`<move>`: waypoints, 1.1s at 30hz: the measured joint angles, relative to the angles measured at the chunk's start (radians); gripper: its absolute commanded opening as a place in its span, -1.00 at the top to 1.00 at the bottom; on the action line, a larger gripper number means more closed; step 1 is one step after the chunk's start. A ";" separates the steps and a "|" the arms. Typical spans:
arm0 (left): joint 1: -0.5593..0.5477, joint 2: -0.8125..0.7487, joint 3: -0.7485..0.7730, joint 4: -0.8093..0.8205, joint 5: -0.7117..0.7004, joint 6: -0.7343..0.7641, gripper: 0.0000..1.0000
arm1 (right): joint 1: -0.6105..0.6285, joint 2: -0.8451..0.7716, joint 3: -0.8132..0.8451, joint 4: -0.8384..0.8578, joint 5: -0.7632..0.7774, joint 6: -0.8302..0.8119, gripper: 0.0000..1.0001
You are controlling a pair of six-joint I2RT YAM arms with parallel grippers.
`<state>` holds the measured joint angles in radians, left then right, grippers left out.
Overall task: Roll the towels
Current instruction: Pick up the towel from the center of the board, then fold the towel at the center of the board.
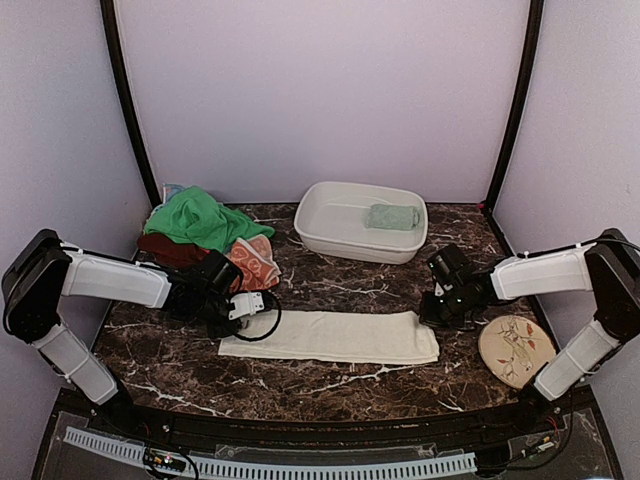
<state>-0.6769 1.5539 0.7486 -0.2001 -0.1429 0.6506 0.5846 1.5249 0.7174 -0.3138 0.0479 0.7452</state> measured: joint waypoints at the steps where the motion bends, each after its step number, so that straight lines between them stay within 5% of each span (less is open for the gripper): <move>1: 0.000 0.000 0.000 0.000 0.000 0.000 0.35 | 0.000 -0.002 -0.003 0.006 -0.005 0.004 1.00; 22: -0.053 -0.058 0.097 -0.262 0.298 -0.086 0.06 | -0.051 -0.115 0.045 -0.334 0.130 0.012 1.00; 33: 0.236 -0.232 0.158 -0.287 0.396 -0.098 0.07 | 0.070 -0.176 0.335 -0.432 0.059 0.050 1.00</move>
<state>-0.4412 1.3220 0.9070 -0.4873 0.2535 0.5529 0.6544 1.3487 1.0527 -0.7460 0.1066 0.7956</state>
